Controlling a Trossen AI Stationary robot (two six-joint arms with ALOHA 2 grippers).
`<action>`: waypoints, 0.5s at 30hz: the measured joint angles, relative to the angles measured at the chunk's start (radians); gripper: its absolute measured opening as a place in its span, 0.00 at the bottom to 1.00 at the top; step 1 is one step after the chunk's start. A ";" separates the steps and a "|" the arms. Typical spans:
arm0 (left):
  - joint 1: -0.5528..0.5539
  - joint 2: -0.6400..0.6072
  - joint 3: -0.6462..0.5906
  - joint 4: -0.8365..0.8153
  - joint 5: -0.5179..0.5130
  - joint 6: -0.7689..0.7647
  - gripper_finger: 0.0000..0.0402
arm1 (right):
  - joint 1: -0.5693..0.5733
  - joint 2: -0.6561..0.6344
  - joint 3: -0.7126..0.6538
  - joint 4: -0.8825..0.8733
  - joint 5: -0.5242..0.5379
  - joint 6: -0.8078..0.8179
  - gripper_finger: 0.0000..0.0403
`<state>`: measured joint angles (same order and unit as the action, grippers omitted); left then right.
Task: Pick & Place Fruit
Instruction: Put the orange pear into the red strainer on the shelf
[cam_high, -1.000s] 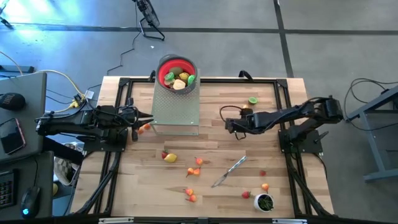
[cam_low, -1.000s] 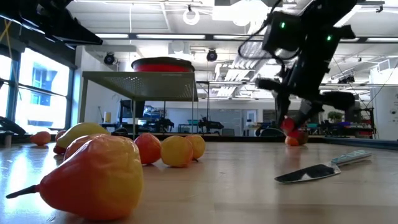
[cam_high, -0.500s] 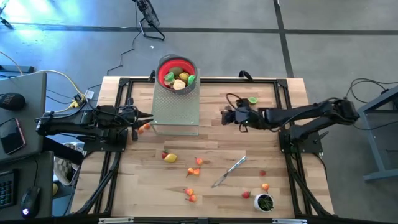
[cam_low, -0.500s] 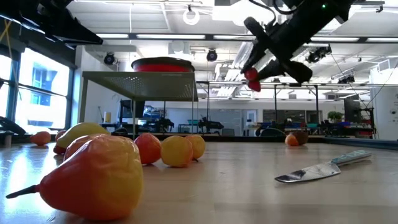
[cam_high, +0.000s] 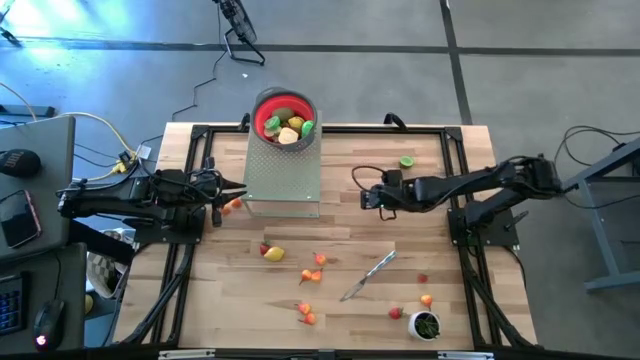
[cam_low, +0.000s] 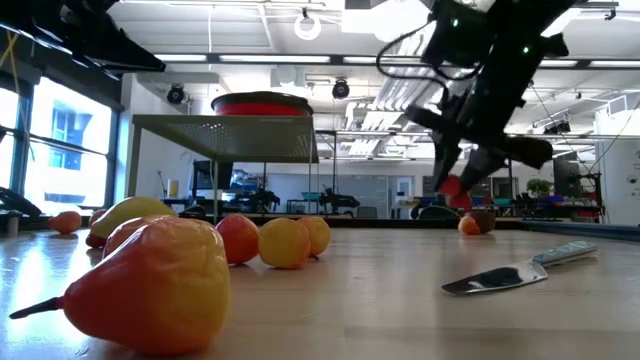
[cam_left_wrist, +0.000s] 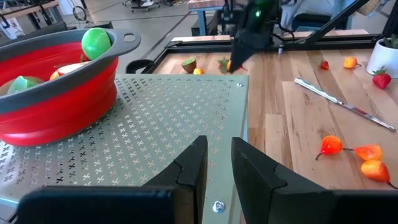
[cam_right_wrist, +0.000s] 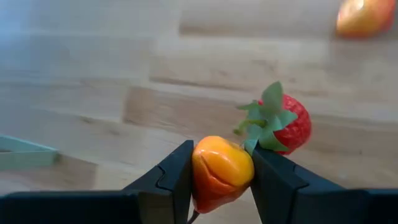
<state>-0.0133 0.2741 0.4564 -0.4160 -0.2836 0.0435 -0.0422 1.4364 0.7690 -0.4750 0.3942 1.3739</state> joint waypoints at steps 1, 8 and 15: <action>0.000 0.000 0.000 0.000 0.000 -0.003 0.17 | 0.000 0.017 0.000 -0.001 -0.008 0.013 0.32; 0.000 0.000 0.000 -0.003 0.000 -0.022 0.17 | -0.005 0.135 0.000 -0.026 -0.042 0.063 0.32; 0.000 0.000 0.000 -0.005 0.000 -0.023 0.17 | -0.011 0.183 0.000 -0.021 -0.064 0.043 0.32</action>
<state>-0.0132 0.2737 0.4564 -0.4214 -0.2832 0.0208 -0.0532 1.6190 0.7692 -0.4965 0.3299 1.4167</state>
